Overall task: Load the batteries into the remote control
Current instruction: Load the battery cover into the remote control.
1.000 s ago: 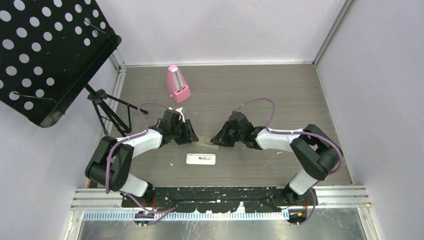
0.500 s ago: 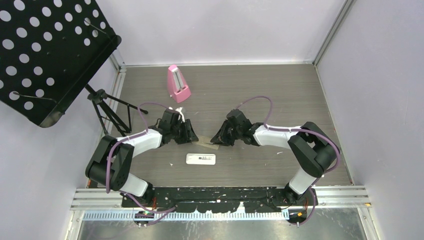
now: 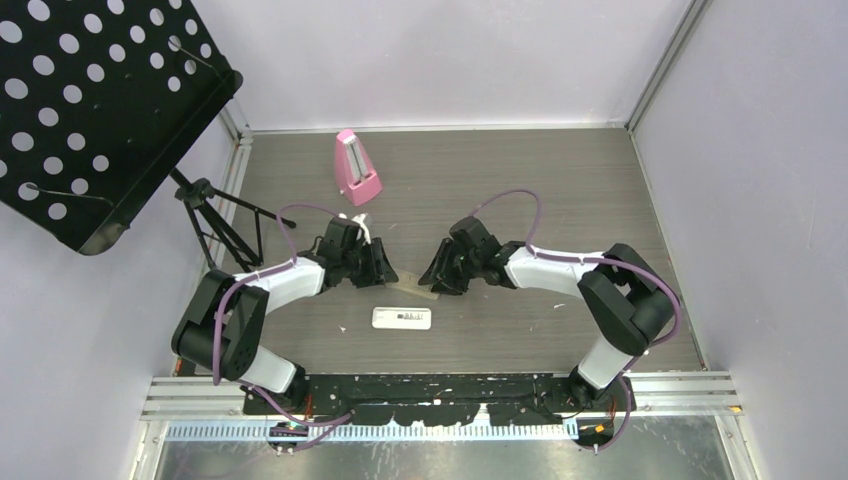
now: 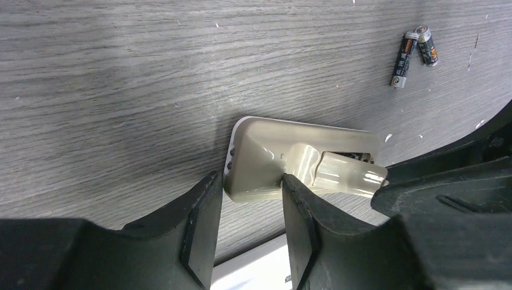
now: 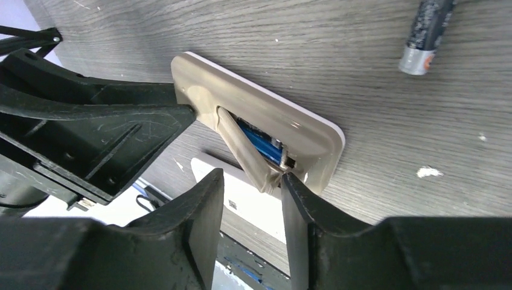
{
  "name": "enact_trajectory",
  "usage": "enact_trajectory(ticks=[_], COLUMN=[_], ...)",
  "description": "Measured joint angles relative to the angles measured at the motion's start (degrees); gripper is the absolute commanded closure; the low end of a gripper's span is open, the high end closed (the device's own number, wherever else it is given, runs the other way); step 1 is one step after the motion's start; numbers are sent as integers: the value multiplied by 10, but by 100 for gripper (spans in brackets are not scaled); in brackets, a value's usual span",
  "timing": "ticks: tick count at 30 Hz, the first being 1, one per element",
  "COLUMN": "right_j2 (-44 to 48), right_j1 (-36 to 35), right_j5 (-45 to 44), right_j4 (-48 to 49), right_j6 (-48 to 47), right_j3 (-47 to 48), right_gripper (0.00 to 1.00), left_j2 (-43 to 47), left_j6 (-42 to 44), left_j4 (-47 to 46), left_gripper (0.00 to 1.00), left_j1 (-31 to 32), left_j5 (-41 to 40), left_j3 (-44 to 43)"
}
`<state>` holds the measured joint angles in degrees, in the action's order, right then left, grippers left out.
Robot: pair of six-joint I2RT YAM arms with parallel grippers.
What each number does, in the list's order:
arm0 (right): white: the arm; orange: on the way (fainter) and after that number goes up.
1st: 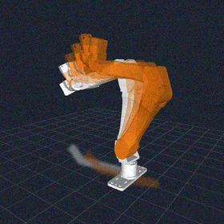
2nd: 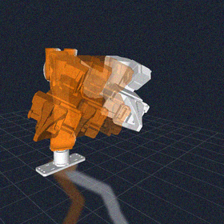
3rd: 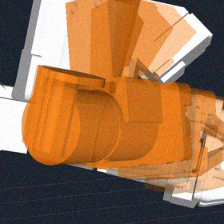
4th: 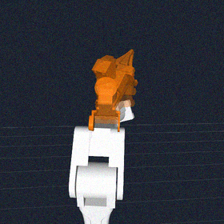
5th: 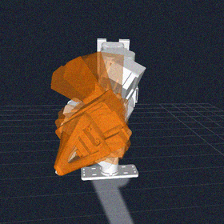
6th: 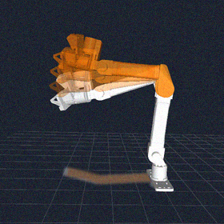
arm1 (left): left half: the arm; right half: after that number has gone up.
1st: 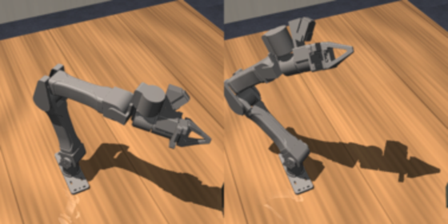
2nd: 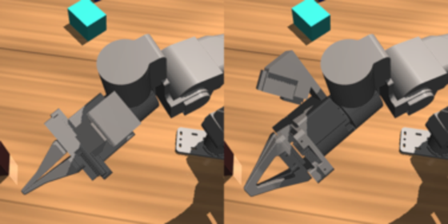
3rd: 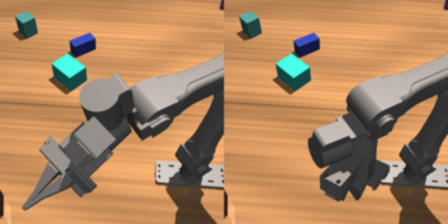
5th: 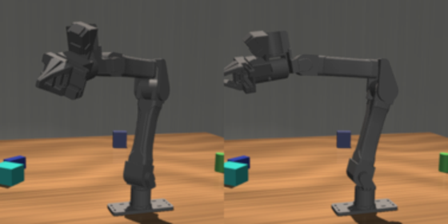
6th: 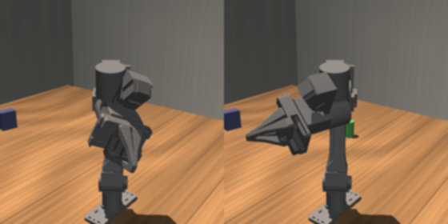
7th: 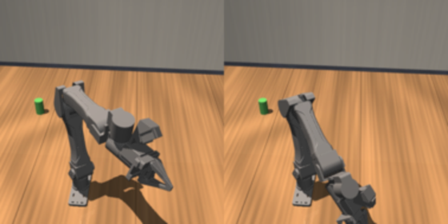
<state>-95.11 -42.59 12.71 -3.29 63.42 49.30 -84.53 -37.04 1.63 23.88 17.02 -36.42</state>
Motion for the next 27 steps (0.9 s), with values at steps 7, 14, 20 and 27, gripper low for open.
enact_trajectory(ticks=[7,14,20,27], right_j2=[34,59,48,30], right_j1=[-1,0,0,0], right_j5=[-15,-24,-24,-23], right_j4=[-45,-59,-67,-71], right_j6=[-7,-20,-31,-36], right_j3=[0,0,7,11], right_gripper=[60,70,69,69], left_j2=[0,0,0,0], left_j6=[0,0,0,0], left_j4=[11,14,17,17], left_gripper=[57,57,57,56], left_j1=[0,0,0,0], left_j5=[-11,-15,-14,-14], left_j3=[-7,-10,-10,-10])
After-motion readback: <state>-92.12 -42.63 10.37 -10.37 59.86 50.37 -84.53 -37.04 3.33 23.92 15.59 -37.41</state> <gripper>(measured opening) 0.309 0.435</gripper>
